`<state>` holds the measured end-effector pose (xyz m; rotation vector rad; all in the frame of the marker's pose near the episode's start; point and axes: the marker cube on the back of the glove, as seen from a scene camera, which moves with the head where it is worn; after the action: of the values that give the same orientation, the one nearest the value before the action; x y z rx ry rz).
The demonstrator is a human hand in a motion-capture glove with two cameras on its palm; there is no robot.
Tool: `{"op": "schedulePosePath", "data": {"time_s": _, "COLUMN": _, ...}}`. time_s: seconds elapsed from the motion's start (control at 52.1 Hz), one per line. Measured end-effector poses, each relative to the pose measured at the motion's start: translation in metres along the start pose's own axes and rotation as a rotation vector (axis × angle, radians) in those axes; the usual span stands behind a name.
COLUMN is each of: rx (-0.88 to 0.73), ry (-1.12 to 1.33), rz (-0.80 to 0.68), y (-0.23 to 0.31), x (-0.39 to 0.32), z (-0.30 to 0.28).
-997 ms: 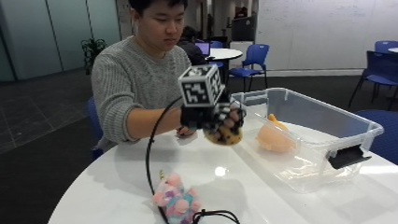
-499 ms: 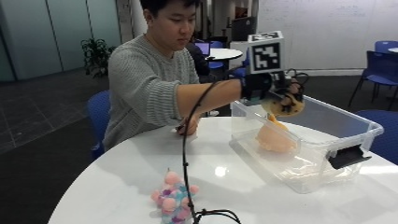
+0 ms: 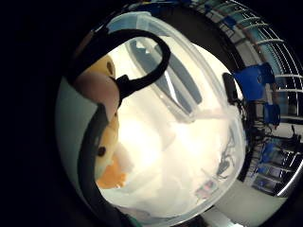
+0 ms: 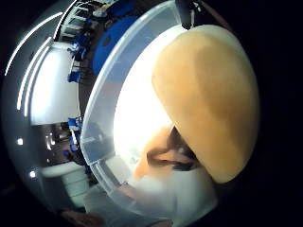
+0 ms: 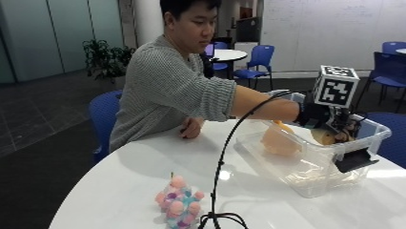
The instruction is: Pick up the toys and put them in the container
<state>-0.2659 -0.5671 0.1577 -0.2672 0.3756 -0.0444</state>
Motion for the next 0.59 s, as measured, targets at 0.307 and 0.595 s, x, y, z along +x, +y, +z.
{"op": "schedulePosePath", "data": {"time_s": 0.307, "rx": -0.144, "ry": 0.018, "rz": 0.001, "y": 0.005, "x": 0.001, "z": 0.012}}
{"op": "schedulePosePath", "data": {"time_s": 0.595, "rx": -0.115, "ry": -0.013, "rz": -0.021, "y": 0.020, "x": -0.004, "z": -0.005}}
